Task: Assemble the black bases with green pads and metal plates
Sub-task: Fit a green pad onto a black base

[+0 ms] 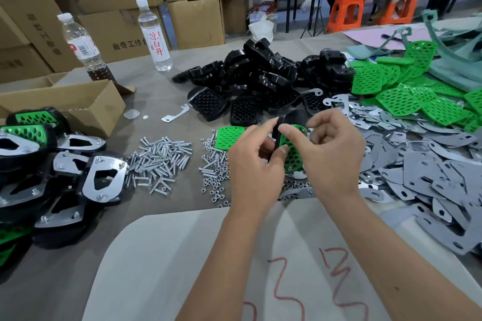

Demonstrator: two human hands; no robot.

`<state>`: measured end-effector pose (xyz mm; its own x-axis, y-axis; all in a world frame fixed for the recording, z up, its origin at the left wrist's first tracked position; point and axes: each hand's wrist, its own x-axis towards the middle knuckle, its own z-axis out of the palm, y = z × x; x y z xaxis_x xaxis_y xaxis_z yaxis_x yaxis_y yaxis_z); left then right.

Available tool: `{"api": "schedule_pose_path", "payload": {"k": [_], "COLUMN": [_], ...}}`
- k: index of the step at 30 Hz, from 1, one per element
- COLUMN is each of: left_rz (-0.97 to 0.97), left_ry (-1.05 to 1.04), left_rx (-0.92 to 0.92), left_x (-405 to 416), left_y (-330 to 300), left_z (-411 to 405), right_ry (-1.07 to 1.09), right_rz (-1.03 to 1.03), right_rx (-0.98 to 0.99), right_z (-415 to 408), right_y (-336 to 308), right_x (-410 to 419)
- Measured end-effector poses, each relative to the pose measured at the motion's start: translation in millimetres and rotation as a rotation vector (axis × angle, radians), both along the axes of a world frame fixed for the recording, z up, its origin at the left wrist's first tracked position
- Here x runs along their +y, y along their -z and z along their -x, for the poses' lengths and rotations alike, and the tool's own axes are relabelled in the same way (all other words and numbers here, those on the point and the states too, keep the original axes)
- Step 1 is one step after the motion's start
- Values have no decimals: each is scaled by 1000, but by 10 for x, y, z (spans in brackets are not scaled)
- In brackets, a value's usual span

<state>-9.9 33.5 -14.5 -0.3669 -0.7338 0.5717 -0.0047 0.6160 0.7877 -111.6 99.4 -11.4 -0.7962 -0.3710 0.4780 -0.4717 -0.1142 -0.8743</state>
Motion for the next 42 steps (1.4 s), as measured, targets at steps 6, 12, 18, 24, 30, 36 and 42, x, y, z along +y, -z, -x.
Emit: {"api": "schedule_pose_path", "payload": {"k": [6,12,18,24,30,36,42], "left_rz": [-456,-585,-604,-633,-731,-732,-610], "left_ry": [132,160,188,130,-45,-82,-287], "left_rx": [163,188,183,194,393,437,541], "left_x": [-20,-65,-55,-63,-150,-287,-533], "left_y": [-86,-94,-91,-84,-74,-94,-160], "left_z": [-49,-66,-77,-89,-119,-200,-491], "right_ry": [-196,-433,-405,-393,-613,-577,-490], "right_rz": [-69,-19,-97,-85,-209,-146,-305], "right_rx": [-267,-426,-401,-299,-212,-163,-18], "right_z": [95,123,96,36,8,-131,-461], "right_y": [-13,-5,3,1,64,92,29], "right_x": [27,35,54,32,3,-95,-400]}}
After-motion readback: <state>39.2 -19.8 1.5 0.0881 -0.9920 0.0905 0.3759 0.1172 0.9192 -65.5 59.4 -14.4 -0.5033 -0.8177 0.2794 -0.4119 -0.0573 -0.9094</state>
